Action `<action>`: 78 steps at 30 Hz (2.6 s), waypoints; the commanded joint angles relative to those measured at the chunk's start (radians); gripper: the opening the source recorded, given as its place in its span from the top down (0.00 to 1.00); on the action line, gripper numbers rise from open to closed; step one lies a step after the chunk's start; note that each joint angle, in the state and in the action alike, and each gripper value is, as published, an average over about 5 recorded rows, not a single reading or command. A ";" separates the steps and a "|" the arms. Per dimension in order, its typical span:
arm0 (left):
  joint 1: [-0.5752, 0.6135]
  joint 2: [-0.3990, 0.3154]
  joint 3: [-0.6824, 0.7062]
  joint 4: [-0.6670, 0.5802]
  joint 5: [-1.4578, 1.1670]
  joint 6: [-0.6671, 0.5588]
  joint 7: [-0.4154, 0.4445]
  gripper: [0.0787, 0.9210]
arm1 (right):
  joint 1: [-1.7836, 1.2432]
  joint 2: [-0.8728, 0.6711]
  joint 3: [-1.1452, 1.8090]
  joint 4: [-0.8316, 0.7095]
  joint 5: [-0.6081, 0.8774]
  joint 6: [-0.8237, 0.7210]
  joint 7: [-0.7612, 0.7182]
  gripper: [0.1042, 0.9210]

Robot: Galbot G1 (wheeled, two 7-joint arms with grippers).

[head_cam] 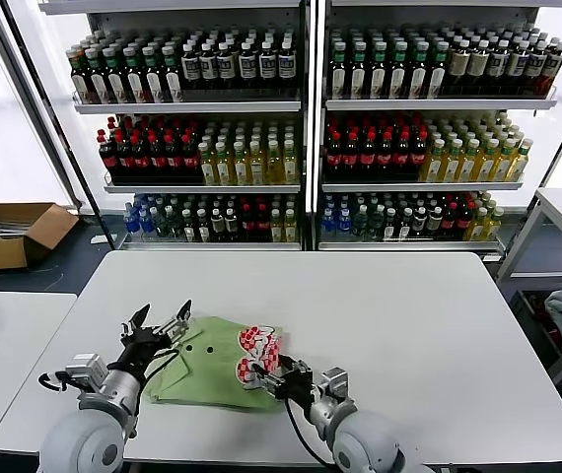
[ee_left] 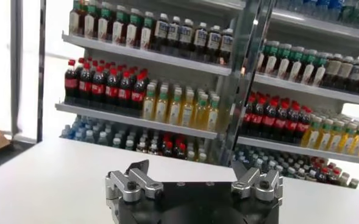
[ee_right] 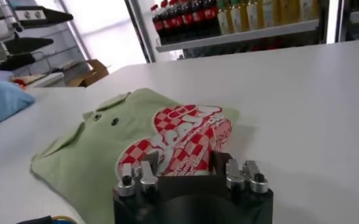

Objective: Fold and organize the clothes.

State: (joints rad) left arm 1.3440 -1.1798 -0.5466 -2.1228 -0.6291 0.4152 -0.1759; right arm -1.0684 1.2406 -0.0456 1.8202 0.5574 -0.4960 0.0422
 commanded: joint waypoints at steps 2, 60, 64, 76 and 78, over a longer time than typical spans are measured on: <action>0.026 -0.004 -0.038 -0.010 0.044 0.006 0.023 0.12 | 0.072 -0.007 -0.077 -0.040 -0.011 -0.062 0.013 0.52; 0.099 -0.016 -0.052 -0.054 -0.009 0.003 0.032 0.12 | -0.184 -0.203 0.195 0.229 -0.007 0.021 0.024 0.12; 0.096 -0.016 -0.043 -0.061 -0.008 0.005 0.030 0.12 | -0.124 -0.167 0.188 0.296 -0.002 0.041 0.037 0.12; 0.124 -0.011 -0.054 -0.065 -0.008 -0.002 0.036 0.12 | 0.070 0.036 -0.034 -0.113 -0.257 0.015 0.062 0.12; 0.133 -0.011 -0.057 -0.066 -0.010 -0.006 0.038 0.12 | 0.080 0.034 -0.031 -0.126 -0.265 -0.005 0.059 0.12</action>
State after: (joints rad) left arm 1.4544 -1.1918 -0.5991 -2.1855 -0.6367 0.4153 -0.1417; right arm -1.1187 1.1509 0.0428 1.9457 0.4519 -0.4602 0.0774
